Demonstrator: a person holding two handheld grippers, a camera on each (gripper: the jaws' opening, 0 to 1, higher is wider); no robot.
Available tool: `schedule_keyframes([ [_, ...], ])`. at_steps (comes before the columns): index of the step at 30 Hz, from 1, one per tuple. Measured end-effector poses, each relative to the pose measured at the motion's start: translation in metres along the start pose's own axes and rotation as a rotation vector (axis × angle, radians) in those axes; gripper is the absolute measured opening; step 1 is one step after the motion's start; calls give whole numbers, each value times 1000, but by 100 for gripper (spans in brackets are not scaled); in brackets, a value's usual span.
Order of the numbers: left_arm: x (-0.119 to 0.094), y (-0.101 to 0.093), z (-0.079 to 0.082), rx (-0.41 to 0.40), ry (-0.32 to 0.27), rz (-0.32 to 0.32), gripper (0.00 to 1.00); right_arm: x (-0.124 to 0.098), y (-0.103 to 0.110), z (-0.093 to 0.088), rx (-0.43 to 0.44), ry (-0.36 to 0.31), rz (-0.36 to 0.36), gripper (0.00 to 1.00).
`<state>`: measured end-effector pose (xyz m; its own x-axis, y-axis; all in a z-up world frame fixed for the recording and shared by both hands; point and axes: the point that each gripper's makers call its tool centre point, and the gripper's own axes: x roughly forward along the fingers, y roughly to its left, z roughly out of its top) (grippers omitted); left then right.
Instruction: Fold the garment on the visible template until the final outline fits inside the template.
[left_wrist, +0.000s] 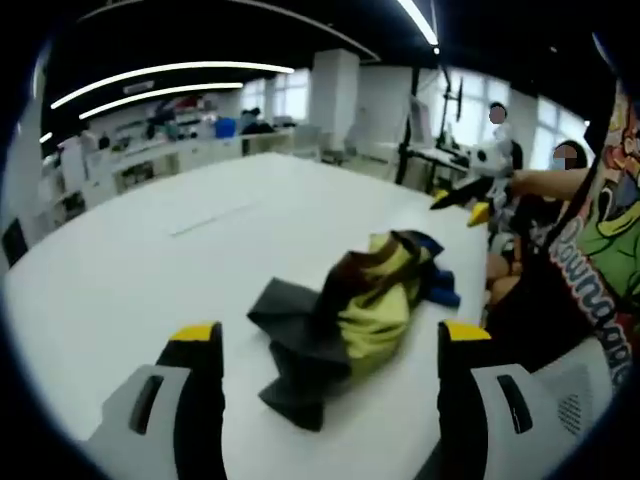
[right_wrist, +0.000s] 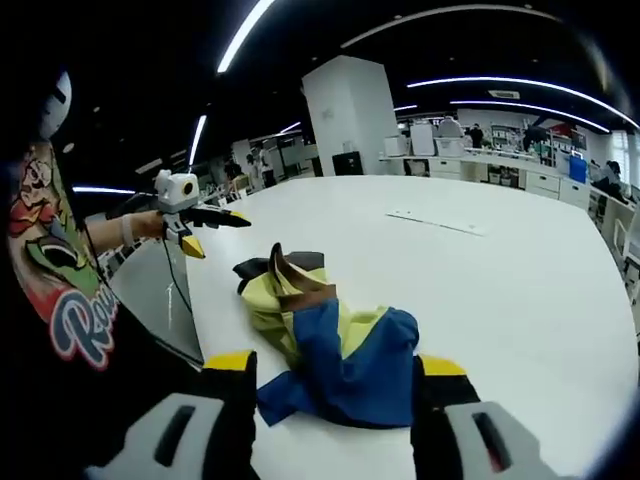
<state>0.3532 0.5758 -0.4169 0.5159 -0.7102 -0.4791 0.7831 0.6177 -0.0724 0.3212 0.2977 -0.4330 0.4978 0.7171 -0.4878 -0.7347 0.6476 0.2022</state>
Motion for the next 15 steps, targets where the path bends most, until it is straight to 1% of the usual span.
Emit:
schedule_keyframes([
  [5,0,-1,-1,2,4,-6,80,-2,-2,-3,8,6,-5,60],
  [10,3,-2,-1,8,6,-13,76,-2,0,-7,15,17,-1,55],
  [13,6,-1,-3,20,15,-19,77,-1,1,-7,15,18,1,55],
  [15,7,0,-4,22,13,-23,75,-1,2,-8,17,21,3,53],
])
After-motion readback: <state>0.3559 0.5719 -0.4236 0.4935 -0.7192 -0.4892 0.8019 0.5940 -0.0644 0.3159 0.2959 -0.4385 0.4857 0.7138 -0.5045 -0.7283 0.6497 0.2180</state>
